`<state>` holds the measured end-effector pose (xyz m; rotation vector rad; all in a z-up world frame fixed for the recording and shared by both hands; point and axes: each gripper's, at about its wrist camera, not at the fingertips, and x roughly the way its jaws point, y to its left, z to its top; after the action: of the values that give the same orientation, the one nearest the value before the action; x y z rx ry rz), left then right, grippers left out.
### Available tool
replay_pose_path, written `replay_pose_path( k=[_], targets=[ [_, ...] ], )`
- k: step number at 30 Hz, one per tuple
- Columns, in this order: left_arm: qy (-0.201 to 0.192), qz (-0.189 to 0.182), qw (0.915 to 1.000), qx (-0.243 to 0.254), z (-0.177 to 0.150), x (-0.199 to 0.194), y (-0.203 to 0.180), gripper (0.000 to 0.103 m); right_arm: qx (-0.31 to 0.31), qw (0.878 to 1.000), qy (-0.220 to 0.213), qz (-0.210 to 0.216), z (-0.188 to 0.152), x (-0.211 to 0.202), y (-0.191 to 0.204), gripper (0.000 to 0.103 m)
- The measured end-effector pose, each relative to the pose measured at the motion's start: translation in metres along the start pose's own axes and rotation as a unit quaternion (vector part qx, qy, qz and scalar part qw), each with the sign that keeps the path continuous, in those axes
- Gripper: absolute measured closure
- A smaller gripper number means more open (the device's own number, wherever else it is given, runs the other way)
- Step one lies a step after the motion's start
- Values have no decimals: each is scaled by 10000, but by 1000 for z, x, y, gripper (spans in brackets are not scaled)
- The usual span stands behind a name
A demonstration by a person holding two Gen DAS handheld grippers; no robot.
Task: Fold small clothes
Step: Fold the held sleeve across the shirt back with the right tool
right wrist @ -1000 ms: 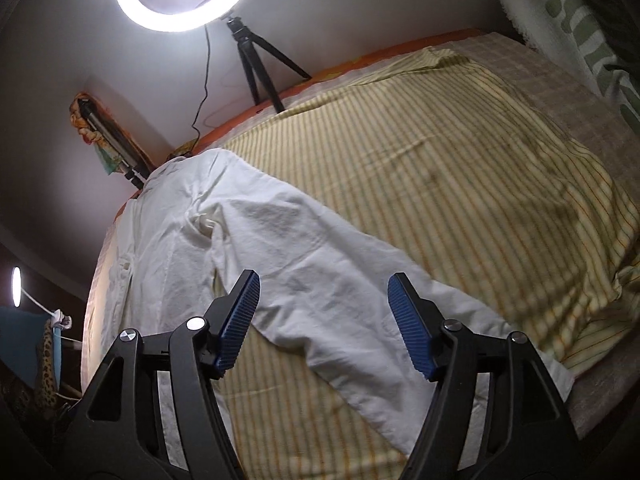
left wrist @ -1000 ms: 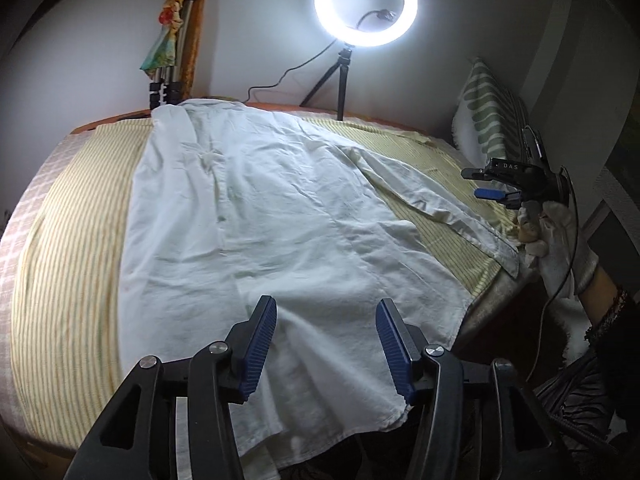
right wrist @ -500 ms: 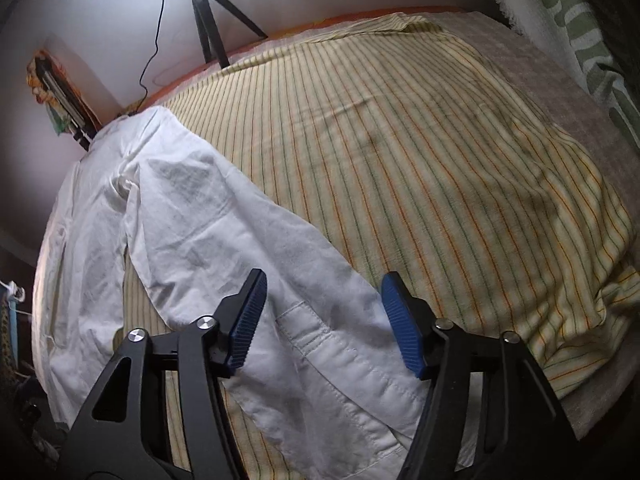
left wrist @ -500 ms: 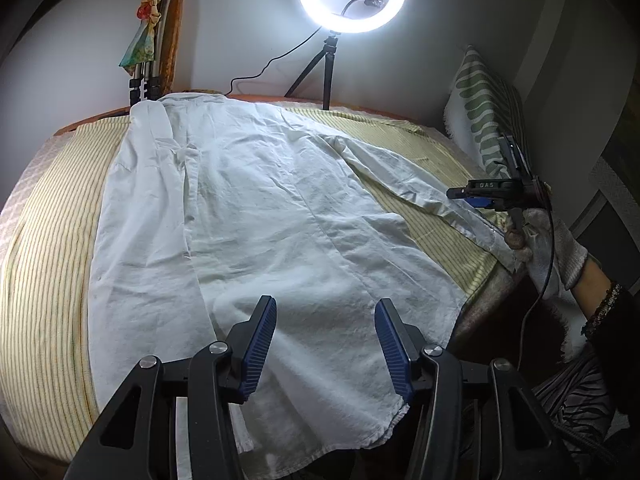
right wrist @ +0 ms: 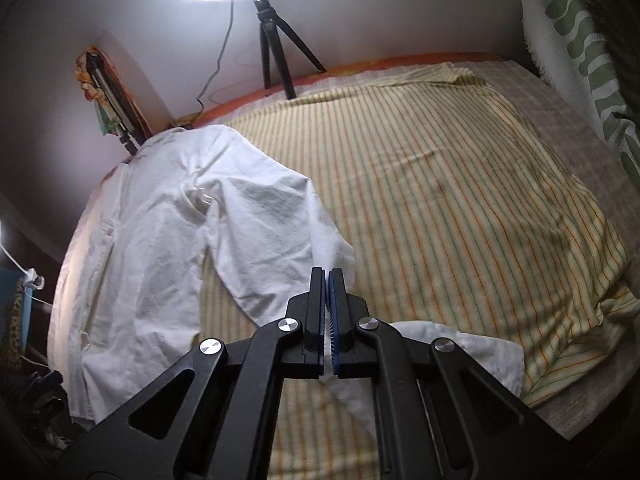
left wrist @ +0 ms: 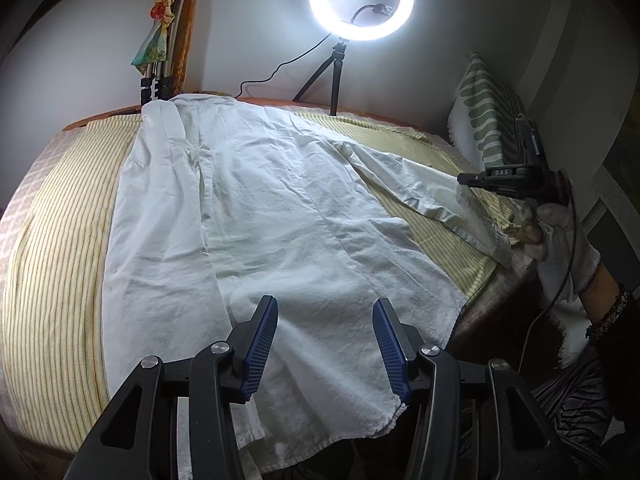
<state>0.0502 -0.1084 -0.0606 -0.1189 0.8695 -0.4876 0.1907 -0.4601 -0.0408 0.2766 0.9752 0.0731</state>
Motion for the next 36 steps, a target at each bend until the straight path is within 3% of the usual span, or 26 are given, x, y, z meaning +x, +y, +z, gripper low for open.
replay_pose_path(
  k=[5, 14, 19, 25, 27, 29, 31, 36],
  targets=[
    [-16, -30, 10000, -47, 0, -3, 1, 53, -458, 9982, -145, 359, -4, -16, 53, 100],
    [-102, -37, 9999, -62, 0, -11, 3, 53, -1183, 9869, -11, 1096, -23, -16, 148, 100],
    [-133, 0, 9999, -109, -1, -17, 8, 53, -1708, 9748, 518, 1338, -52, 10, 195, 100],
    [-146, 28, 9998, -144, -2, -20, 12, 53, -2080, 9567, 1381, 1493, -86, 43, 218, 98],
    [-143, 23, 9998, -146, -2, -20, 12, 53, -2041, 9568, 1328, 1590, -86, 36, 213, 92],
    [-136, 20, 9998, -129, -3, -20, 11, 53, -1834, 9618, 1119, 1699, -77, 20, 198, 62],
    [-122, 2, 9999, -103, -3, -19, 10, 53, -1487, 9692, 762, 1808, -67, 0, 175, 46],
    [-43, -52, 10000, -39, -3, -12, 2, 53, -727, 9861, 477, 1419, -55, -16, 115, 43]
  ],
)
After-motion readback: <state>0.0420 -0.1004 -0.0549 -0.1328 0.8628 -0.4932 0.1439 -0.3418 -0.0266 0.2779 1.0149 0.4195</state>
